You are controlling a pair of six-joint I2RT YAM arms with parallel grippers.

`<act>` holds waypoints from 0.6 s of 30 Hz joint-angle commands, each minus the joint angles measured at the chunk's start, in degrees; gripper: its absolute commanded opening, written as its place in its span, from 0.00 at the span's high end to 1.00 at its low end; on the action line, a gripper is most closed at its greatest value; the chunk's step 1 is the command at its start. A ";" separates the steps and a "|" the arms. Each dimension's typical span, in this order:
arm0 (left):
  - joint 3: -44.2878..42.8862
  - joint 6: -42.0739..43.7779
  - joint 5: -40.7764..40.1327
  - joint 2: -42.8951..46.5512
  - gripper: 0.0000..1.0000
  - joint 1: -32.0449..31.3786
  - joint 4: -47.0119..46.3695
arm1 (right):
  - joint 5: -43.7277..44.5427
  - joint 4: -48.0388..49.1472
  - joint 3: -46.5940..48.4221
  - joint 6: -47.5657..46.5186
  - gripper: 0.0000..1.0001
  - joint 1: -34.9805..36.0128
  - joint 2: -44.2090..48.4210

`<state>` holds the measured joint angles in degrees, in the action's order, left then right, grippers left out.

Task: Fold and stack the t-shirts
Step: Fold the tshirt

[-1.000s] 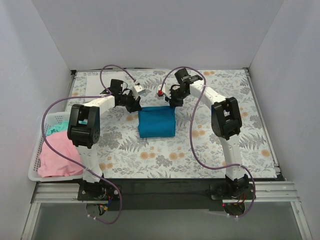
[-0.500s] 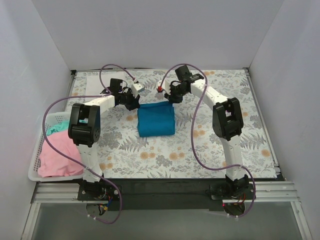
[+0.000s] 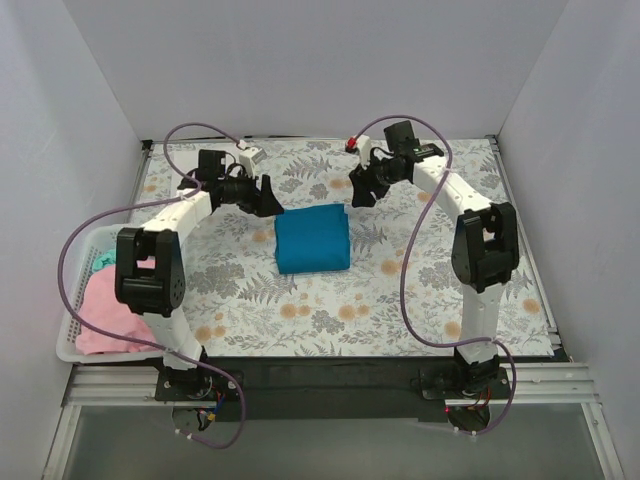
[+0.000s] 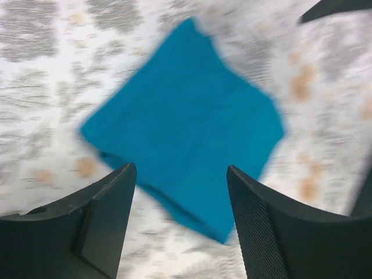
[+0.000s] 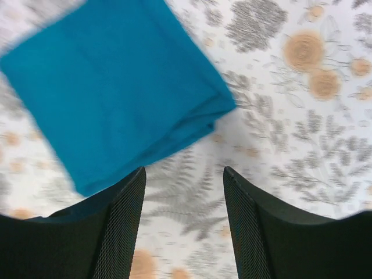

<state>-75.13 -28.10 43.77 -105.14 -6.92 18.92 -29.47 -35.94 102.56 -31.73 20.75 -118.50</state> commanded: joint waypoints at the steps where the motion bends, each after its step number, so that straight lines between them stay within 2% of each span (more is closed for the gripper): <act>1: 4.10 -20.18 14.92 6.18 0.36 -1.25 -0.01 | -16.46 1.31 -3.85 19.79 0.37 0.69 5.21; 3: 6.57 -26.19 18.09 6.79 0.35 -2.39 -2.20 | -24.35 3.07 -5.79 25.28 0.37 1.22 4.68; 8: 15.26 -36.66 21.18 4.43 0.34 -6.35 -8.98 | -29.67 15.97 -18.76 39.68 0.36 4.82 4.77; 9: 16.15 -37.90 20.92 2.24 0.34 -6.44 -9.86 | -29.85 19.12 -19.93 40.94 0.36 5.08 4.33; 13: 16.95 -38.87 17.15 -4.97 0.35 -5.39 -11.36 | -28.62 20.03 -22.84 42.27 0.37 4.04 -3.03; 18: 17.74 -38.70 15.47 -12.01 0.35 -2.32 -8.73 | -24.77 20.04 -28.46 42.71 0.39 -1.41 -6.40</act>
<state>-58.46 -66.74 64.34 -115.57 -11.05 9.08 -60.27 -16.62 78.08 9.91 23.51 -124.22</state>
